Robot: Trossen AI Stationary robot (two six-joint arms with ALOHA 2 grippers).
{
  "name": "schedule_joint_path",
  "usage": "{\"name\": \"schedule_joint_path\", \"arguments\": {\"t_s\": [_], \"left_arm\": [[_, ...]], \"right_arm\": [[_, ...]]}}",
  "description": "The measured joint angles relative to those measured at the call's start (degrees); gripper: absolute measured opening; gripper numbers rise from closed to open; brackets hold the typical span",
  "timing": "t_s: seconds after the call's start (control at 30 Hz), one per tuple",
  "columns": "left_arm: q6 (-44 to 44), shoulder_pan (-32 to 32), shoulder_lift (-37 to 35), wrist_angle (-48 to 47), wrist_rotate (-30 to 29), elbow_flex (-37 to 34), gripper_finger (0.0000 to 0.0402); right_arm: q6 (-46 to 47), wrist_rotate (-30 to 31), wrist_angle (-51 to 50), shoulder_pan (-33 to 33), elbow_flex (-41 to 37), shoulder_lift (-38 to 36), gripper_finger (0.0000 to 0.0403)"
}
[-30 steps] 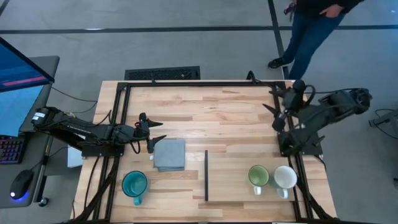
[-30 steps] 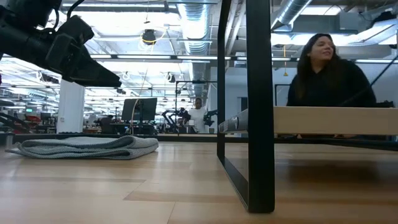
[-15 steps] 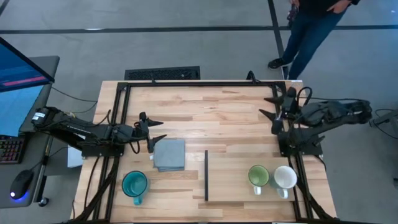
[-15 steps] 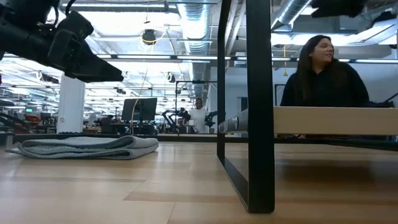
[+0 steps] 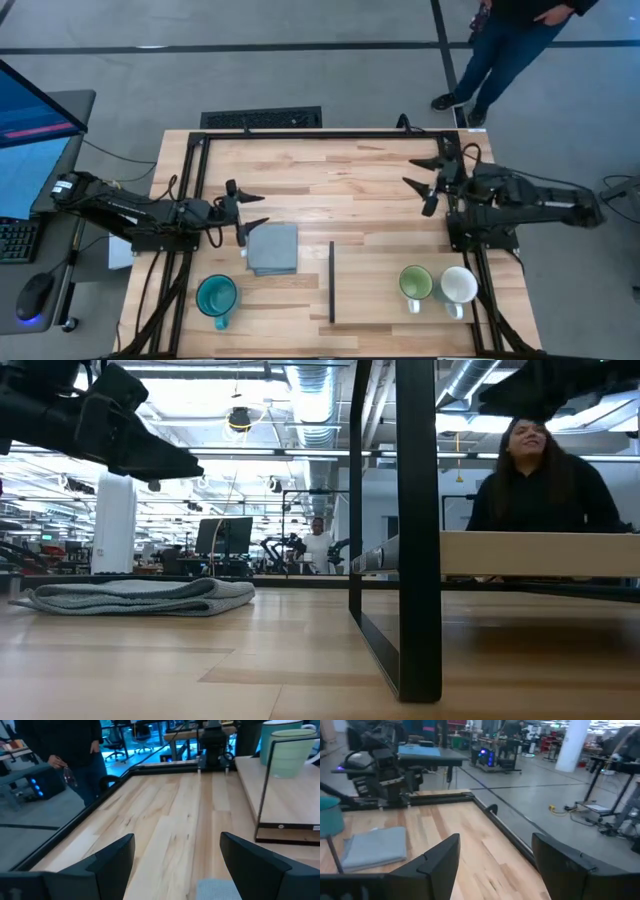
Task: Stack small to large cups/mugs on shelf
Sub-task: Put the blue-green mug on the shelf
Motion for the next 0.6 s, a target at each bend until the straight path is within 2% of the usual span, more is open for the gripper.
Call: {"name": "schedule_joint_path", "arguments": {"t_s": [0.1, 0.23, 0.43, 0.6], "left_arm": [[0.6, 0.0, 0.0, 0.4, 0.3, 0.0, 0.0284], [1.0, 0.5, 0.0, 0.8, 0.3, 0.0, 0.0284], [-0.4, 3.3, 0.0, 0.8, 0.3, 0.0, 0.0284], [-0.9, 3.6, 0.0, 0.8, 0.3, 0.0, 0.0284]], "right_arm": [[-2.2, -8.4, 4.9, -5.9, -2.8, 0.0, 0.027], [-3.4, -15.9, 7.9, -13.7, -5.0, 0.0, 0.027], [-3.7, -22.2, 8.4, -23.8, -6.7, 0.1, 0.027], [-4.1, -26.1, 8.6, -27.8, -6.7, -0.7, 0.027]]}}
